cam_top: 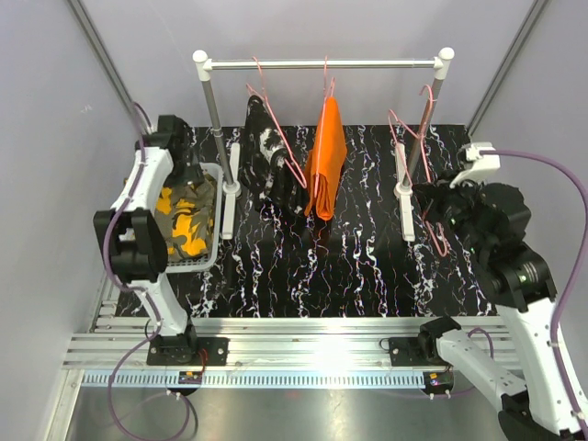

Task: Remove the trousers from the hanger

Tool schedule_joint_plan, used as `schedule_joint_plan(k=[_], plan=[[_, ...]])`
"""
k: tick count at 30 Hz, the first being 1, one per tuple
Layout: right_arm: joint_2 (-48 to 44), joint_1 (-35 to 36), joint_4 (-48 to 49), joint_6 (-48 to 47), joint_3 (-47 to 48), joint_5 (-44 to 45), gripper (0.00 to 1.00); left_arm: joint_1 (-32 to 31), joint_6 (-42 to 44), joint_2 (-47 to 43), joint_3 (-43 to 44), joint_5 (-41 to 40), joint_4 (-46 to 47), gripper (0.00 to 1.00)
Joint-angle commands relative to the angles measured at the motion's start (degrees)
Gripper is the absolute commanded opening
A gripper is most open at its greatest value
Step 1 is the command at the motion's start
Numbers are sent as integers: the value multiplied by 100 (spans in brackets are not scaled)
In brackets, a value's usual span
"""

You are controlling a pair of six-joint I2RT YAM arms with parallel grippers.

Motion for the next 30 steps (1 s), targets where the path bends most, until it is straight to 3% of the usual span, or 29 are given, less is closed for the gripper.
schedule_joint_plan(k=[1,7,12,13,20,24,26,27,28,30], plan=[[254,7,504,-432,258,183,0,-16,95,-1300,484,-25,-449,99],[817,7,1775,-381,198,551,0,-24,-63,-3023,-86,396,-371,99],[1616,-2,2279,-222,346,857,0,-42,-134,-4490,-929,757,15,99],[2044,-11,2593,-187,442,1007,0,-42,-108,-5336,-1279,618,77,99],[2873,-336,2841,33,742,948,0,-147,-2,-6276,-1765,845,209,99],[3067,-547,2825,129,838,719,0,-463,130,-6373,-1950,434,139,99],[3068,-609,2763,147,821,622,19,-569,156,-6373,-2011,353,104,99],[3050,-617,2720,156,821,613,37,-595,156,-6399,-2029,292,95,99],[3015,-617,2641,156,821,595,63,-613,165,-6417,-2038,291,78,99],[2840,-609,2526,147,864,551,83,-631,156,-6417,-1986,257,42,99]])
